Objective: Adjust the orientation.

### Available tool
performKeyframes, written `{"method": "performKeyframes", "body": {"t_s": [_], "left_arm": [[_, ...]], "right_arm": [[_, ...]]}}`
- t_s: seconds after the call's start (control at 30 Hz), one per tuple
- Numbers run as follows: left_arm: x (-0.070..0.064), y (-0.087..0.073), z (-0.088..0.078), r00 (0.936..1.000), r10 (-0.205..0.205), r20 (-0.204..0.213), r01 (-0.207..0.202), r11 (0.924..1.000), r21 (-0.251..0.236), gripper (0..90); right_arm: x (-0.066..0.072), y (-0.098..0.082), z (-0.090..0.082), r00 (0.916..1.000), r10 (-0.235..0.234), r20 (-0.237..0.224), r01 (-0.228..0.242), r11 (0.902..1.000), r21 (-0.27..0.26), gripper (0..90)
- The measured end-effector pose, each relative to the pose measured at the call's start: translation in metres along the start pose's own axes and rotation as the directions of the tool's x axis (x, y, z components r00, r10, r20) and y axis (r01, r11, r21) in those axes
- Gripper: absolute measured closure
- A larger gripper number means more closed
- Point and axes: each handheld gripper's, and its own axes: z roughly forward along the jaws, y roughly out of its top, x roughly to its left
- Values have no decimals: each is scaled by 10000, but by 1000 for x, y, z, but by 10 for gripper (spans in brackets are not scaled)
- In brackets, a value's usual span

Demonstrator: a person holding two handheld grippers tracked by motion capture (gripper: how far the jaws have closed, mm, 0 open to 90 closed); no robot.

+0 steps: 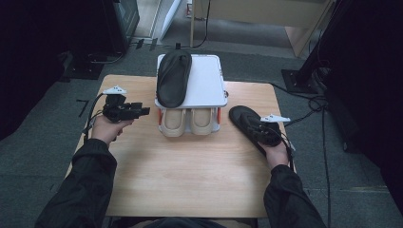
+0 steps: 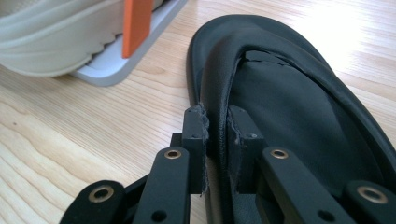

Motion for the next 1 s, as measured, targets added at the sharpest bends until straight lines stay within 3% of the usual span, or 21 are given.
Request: {"method": "performKeyframes", "body": {"t_s": [0.17, 0.27, 0.47, 0.53, 0.63, 0.77, 1.0], "left_arm": [[0, 0, 1, 10000, 36, 2, -36, 10000, -3, 486], [0, 0, 1, 10000, 48, -5, -48, 10000, 5, 487], [2, -2, 0, 10000, -21, -90, 21, 10000, -31, 487], [3, -1, -1, 10000, -20, -90, 19, 10000, -86, 487], [4, -2, -2, 10000, -38, -52, 37, 9998, -183, 488], [8, -3, 0, 10000, -47, -47, 46, 9994, -343, 492], [10, -7, 3, 9998, 61, -185, -65, 9997, -251, 494]], "right_arm": [[10, 4, 8, 9999, 134, -31, -134, 9999, -46, 783], [12, 4, 10, 9999, 106, -71, -107, 9999, -75, 733], [4, 7, 0, 9987, 399, -320, -414, 9979, -498, 689], [-1, 10, -9, 9978, 557, -356, -582, 9955, -744, 701], [-10, 11, -19, 9993, 379, 37, -374, 9952, -903, 734], [-29, 6, -22, 9967, 688, 422, -652, 9945, -821, 772], [-55, 0, -20, 9922, 691, 1036, -639, 9965, -530, 777]]}}
